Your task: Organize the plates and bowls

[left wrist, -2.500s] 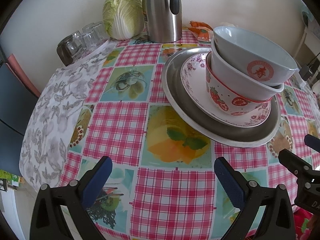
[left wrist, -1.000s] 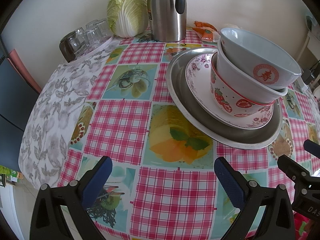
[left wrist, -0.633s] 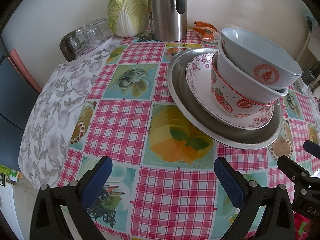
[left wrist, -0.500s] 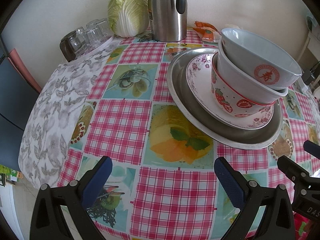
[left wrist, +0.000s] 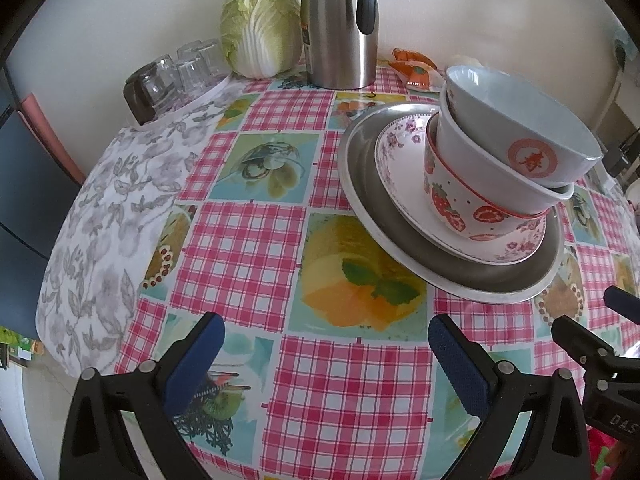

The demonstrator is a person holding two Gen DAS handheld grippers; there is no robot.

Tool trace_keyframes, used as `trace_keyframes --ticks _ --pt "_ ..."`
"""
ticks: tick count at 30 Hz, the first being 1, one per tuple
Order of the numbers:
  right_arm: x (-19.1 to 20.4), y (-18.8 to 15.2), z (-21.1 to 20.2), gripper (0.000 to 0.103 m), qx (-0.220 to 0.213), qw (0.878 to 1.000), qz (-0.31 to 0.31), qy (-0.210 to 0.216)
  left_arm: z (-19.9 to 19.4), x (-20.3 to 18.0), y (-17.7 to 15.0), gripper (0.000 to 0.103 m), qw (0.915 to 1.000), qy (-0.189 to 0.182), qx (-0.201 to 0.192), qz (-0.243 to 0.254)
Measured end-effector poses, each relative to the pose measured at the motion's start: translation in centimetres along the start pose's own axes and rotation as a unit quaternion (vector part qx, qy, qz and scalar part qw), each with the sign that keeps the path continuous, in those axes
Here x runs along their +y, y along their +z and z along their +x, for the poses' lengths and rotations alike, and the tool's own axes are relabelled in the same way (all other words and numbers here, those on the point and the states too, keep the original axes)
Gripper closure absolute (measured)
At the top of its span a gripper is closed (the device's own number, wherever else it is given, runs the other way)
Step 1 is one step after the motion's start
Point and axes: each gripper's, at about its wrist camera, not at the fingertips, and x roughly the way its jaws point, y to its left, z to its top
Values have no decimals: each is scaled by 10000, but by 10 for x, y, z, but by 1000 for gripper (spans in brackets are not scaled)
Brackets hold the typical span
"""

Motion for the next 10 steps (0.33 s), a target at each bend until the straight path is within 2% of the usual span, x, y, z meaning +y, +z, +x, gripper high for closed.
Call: trace_keyframes --ticks 10 --pt "0 0 1 15 5 10000 -8 -1 2 1 2 0 10000 -1 44 -58"
